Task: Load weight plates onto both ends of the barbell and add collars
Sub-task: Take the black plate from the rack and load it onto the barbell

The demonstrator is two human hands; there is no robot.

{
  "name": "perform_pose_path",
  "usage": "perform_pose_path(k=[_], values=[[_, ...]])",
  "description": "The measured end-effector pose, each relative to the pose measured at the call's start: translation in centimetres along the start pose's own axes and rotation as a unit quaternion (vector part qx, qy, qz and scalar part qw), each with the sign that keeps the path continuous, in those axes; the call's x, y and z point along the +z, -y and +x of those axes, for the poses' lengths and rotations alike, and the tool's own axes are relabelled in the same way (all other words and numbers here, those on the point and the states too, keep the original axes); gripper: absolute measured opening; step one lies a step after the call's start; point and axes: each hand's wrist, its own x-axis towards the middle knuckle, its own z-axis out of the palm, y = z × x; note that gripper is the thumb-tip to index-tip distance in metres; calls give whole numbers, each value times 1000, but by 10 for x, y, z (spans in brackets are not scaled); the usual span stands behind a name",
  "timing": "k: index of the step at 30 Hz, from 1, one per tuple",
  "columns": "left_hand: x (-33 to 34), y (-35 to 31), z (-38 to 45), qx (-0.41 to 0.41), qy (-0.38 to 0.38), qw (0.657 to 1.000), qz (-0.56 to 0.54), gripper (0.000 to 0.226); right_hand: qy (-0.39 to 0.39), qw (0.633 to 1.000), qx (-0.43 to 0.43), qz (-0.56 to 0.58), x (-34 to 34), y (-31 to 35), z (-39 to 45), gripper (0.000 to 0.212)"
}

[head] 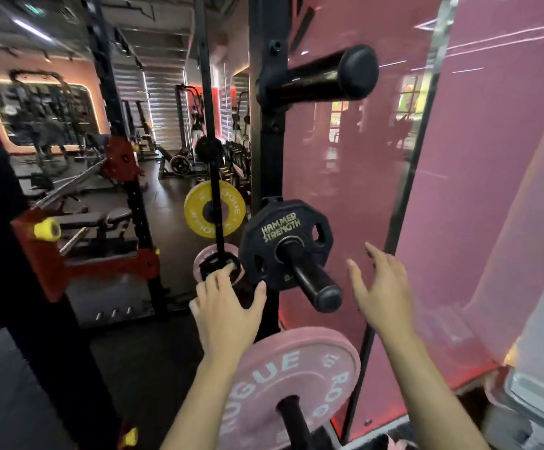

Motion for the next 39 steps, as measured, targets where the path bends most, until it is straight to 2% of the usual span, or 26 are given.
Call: perform_pose_path(k=[5,9,15,18,25,29,33,37,39], values=[[27,-16,46,-25,-13,1000,13,57,48,997,-53,14,47,-9,61,53],[36,-22,57,-27,1,999,-30,45,82,991,-105,10,70,-7,87,46],[28,-23,59,-25,27,998,-47,43,69,990,-119,23,77,-7,94,34],[22,-21,54,-10,48,997,-54,41,89,989,-120,8,71,-5,90,34],[3,-22,10,-10,55,992,-114,35,47,991,-122,-10,13,-9,47,23],[-23,-28,-24,10,63,991,-120,39,28,992,-120,-31,-31,-6,11,24],[-53,-33,-65,39,74,985,-152,39,-8,994,-102,-48,-79,-1,-43,16],[-86,-30,-113,51,114,975,-184,42,-13,992,-88,-87,-130,1,-111,22],[-107,-32,-134,47,139,968,-204,51,-20,991,-76,-105,-156,9,-138,24]])
